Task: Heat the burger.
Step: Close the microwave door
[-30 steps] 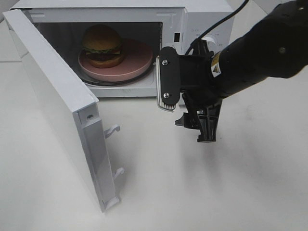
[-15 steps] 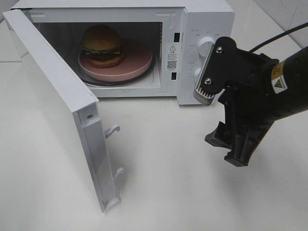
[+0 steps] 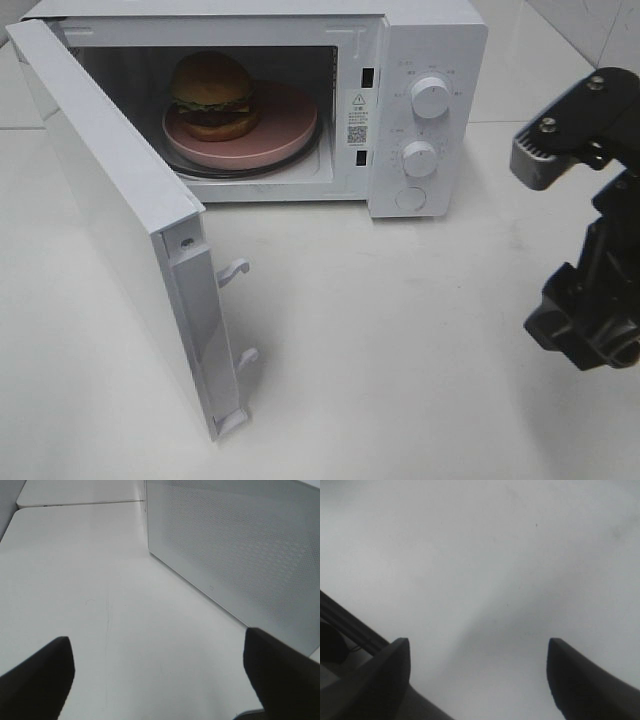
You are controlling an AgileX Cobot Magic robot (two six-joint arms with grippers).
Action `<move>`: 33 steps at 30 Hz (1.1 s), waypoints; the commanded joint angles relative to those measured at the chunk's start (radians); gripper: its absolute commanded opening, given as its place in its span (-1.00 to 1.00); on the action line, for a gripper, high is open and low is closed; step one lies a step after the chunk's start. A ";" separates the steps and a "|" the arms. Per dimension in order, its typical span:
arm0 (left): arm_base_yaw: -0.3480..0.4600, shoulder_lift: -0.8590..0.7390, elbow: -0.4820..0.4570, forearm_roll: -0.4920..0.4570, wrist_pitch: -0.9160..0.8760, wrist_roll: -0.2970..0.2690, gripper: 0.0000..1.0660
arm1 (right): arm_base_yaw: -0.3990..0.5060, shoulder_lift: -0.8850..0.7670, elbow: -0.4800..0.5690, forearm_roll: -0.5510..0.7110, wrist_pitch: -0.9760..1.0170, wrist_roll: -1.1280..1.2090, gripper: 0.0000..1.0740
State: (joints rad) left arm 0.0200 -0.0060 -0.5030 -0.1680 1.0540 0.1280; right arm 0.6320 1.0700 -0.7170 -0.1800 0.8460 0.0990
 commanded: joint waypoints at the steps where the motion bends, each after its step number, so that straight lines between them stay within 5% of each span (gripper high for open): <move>1: 0.001 -0.019 0.003 -0.005 -0.014 0.000 0.57 | 0.003 -0.058 0.007 0.006 0.098 0.037 0.36; 25: 0.001 -0.019 0.003 -0.005 -0.014 0.000 0.57 | -0.003 -0.461 0.065 0.005 0.337 0.072 0.35; 33: 0.001 -0.019 0.003 -0.005 -0.014 0.000 0.57 | -0.187 -0.532 0.112 0.016 0.321 0.069 0.35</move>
State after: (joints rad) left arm 0.0200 -0.0060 -0.5030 -0.1680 1.0540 0.1280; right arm 0.4580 0.5440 -0.6120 -0.1680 1.1690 0.1650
